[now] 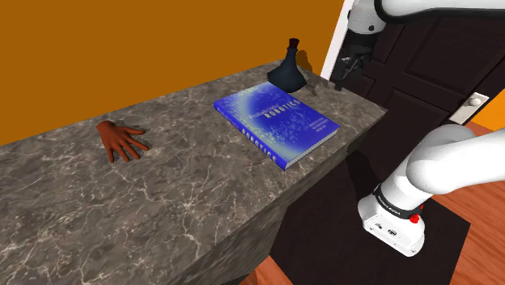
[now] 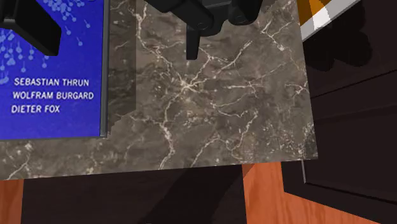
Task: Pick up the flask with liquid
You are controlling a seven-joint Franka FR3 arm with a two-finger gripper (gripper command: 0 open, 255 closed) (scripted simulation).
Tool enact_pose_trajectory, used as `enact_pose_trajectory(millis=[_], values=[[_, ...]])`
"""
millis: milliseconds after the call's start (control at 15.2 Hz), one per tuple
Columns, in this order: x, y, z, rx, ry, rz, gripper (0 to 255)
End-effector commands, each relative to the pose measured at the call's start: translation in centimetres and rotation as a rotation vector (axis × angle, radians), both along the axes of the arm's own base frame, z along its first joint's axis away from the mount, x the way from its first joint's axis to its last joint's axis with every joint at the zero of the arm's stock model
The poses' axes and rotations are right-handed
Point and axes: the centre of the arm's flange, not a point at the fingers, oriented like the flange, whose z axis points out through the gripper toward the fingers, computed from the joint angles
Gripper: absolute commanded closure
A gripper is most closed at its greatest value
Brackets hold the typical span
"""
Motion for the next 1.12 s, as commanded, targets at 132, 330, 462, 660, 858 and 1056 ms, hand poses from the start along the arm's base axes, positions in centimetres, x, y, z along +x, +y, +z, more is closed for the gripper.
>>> enact_pose_trajectory(millis=[132,330,462,660,858,1056], values=[[2.5,-0.5,0.5,0.007,-0.005,0.0,0],[6.2,-1.3,1.2,0.017,-0.011,0.0,0],[8.7,-1.9,1.7,0.023,-0.016,-0.001,0],[12.4,-2.7,2.5,0.033,-0.023,-0.001,0],[16.2,-3.5,3.3,0.043,-0.029,-0.001,0],[19.9,-4.3,4.1,0.053,-0.036,-0.001,0]])
